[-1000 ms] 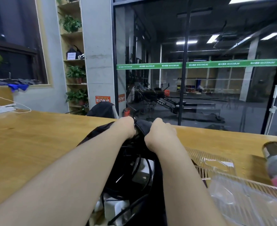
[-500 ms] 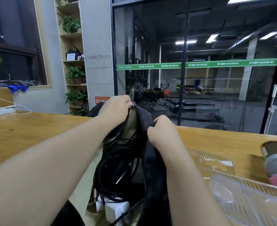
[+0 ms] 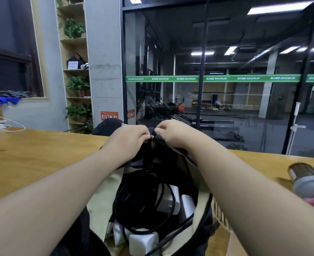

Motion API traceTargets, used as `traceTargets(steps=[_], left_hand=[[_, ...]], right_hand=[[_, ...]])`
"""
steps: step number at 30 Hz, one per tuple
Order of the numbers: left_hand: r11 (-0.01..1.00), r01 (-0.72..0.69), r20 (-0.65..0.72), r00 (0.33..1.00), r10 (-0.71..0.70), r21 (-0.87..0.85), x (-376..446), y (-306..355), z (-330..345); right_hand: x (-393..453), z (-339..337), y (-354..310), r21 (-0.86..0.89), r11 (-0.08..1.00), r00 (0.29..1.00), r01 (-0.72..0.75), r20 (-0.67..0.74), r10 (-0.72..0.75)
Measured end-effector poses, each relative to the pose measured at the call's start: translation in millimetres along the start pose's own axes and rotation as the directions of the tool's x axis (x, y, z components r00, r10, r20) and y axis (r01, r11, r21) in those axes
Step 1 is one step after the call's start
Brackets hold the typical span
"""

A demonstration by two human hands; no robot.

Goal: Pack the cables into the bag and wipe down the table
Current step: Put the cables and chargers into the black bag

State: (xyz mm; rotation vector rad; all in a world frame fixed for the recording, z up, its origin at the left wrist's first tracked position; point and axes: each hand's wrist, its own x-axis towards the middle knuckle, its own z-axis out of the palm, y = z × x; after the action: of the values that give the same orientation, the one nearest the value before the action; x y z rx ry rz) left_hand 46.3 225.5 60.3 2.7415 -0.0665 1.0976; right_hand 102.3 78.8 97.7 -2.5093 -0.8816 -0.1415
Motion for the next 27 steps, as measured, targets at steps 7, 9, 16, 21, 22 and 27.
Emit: traceTargets(steps=[7,9,16,21,22,27], left_hand=[[0.999,-0.018,-0.001,1.000,0.018,-0.030,-15.5,-4.8,-1.7],[0.999,-0.004,0.018,1.000,0.005,-0.047,-17.0,-5.9,-3.3],[0.975,-0.222,0.029,0.975,0.222,-0.019,-32.4,4.7,-23.3],[0.934,-0.334,0.090,0.934,0.346,-0.124,-60.9,15.6,-33.7],[0.925,-0.351,0.088,0.927,0.365,-0.145,-65.3,17.8,-34.1],[0.902,-0.380,0.040,0.918,0.396,-0.205,-74.3,26.2,-37.7]], right_hand=[[4.4,19.1,7.0,0.146,0.978,0.988,0.151,-0.034,-0.148],[7.5,18.7,5.6,0.184,0.969,0.986,0.162,-0.063,-0.153],[33.2,10.3,18.7,0.512,0.858,0.957,-0.040,-0.228,0.181],[36.2,20.8,47.8,0.693,0.704,0.918,-0.156,-0.162,0.363],[34.9,23.4,49.5,0.690,0.706,0.909,-0.160,-0.175,0.378],[30.8,23.2,44.3,0.644,0.754,0.909,-0.130,-0.227,0.350]])
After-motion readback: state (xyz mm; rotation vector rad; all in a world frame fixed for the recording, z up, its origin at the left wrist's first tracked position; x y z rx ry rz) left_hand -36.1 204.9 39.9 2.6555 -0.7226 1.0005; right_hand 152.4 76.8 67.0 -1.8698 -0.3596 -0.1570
